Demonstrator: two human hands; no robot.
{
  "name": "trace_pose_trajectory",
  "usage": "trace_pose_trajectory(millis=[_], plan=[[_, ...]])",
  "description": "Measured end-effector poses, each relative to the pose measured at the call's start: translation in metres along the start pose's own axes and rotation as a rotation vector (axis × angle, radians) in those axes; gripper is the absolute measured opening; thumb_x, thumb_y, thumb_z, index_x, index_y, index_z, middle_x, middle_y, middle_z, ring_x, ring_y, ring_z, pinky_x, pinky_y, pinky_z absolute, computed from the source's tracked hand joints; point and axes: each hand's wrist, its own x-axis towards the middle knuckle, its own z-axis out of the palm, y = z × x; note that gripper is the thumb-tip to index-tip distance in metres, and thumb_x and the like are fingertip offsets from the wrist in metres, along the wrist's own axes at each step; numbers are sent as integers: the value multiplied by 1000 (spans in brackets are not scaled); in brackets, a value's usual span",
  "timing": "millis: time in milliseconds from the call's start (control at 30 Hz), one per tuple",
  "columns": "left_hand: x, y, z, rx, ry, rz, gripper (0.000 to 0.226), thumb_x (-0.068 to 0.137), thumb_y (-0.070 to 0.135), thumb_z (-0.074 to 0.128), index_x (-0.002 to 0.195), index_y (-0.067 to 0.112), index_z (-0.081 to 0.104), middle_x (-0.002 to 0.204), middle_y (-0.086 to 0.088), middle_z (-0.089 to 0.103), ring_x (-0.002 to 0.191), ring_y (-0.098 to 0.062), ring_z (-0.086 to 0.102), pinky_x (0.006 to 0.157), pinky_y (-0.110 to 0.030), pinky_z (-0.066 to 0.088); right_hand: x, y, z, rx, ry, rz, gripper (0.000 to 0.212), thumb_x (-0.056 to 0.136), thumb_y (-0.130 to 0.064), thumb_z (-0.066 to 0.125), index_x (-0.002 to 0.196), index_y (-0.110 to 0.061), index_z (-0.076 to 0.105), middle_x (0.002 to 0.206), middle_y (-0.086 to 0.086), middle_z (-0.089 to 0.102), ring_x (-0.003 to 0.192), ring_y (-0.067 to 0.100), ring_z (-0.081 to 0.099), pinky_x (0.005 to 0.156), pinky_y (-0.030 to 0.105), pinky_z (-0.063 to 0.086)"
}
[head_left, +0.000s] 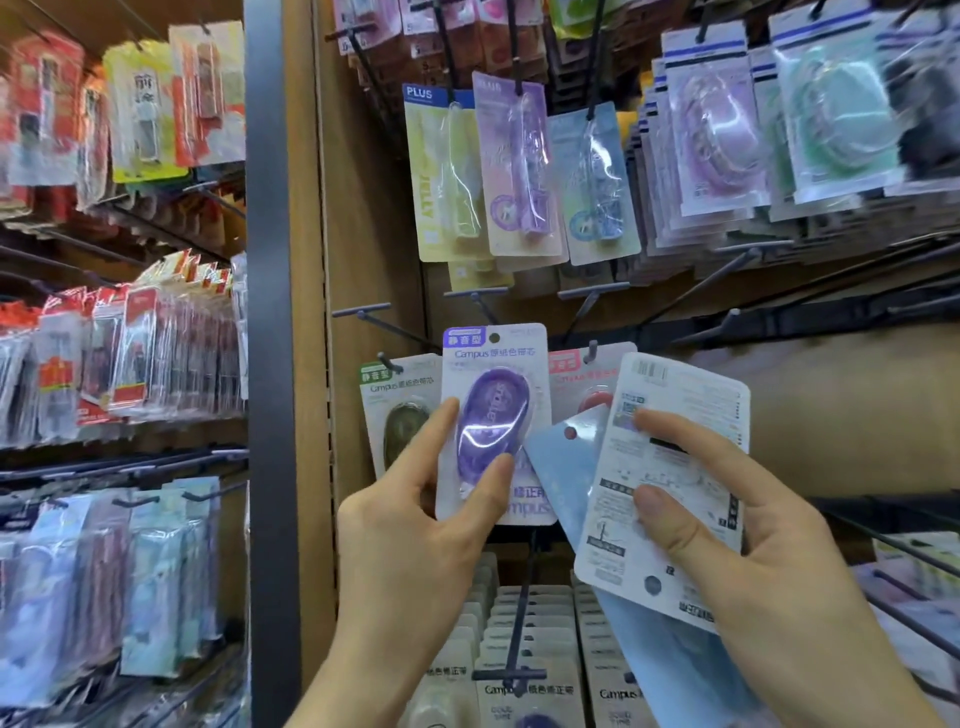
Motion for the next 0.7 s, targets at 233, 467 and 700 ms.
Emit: trace_pose_trajectory(millis=[233, 467, 700], plan=[[3, 4, -6, 318, 65, 184, 59, 88, 63, 55, 130, 23, 62, 80, 16, 71, 61, 0, 61, 51, -15, 48, 0, -1, 2, 10, -40, -8, 39, 65, -25, 66, 95, -50, 73, 102, -20, 72, 85, 4, 71, 61, 14, 55], [11, 8, -2, 684, -10, 216, 66, 87, 74, 28, 127, 31, 57, 63, 7, 64, 49, -21, 51, 47, -22, 30, -1, -6, 4, 36, -24, -46, 43, 66, -25, 67, 98, -54, 70, 100, -22, 72, 85, 3, 71, 60, 14, 55], [21, 14, 14, 1123, -254, 152, 49, 94, 69, 27, 118, 27, 19, 60, 6, 34, 72, -25, 64, 49, -28, 29, -9, -2, 5, -28, 88, -30, 82, 65, -26, 72, 117, -75, 30, 114, -41, 57, 99, -9, 63, 64, 12, 55]])
